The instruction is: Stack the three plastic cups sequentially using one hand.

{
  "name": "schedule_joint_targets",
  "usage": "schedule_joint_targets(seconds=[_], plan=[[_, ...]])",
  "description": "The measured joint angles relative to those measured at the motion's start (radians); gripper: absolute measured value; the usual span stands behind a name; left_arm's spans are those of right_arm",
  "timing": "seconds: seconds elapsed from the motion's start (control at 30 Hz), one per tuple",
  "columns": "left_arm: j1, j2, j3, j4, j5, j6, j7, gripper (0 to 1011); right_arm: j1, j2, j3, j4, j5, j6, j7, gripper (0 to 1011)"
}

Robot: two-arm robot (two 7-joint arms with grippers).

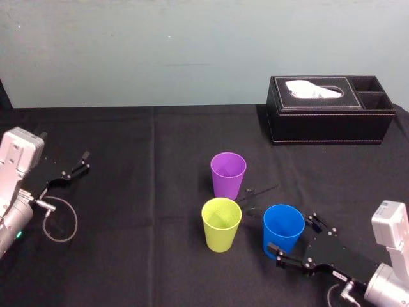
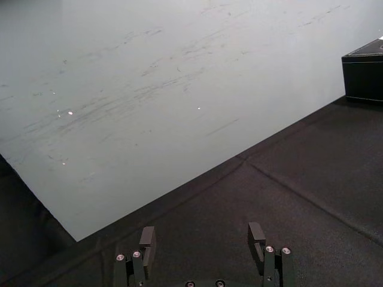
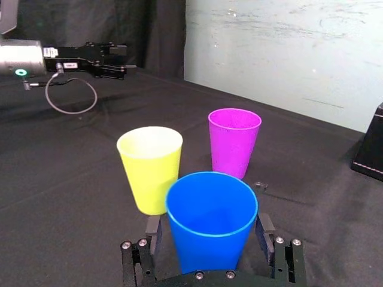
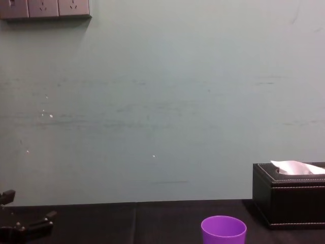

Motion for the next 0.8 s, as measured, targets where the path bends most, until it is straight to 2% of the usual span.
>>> schedule_joint_targets(seconds=[0.33,0.57,0.63,0.73,0.8], plan=[[0.0,0.0,0.0,0.0,0.0,0.0,0.0,1010,0.044,-0.018,-0.019,0.012,-0.014,0.032,-0.014,1000],[0.0,0.0,0.0,0.0,0.0,0.0,0.0,1010,0.042,-0.018,-0.018,0.012,-0.014,0.029,-0.014,999],[0.0,0.0,0.0,0.0,0.0,0.0,0.0,1010,0.041,-0.018,-0.017,0.012,-0.014,0.028,-0.014,982],[0.0,0.0,0.0,0.0,0.0,0.0,0.0,1010,0.041,-0.018,-0.017,0.012,-0.014,0.026,-0.014,890],[0.0,0.0,0.0,0.0,0.0,0.0,0.0,1010,0.04,-0.017,-0.017,0.012,-0.014,0.025,-0.014,863]])
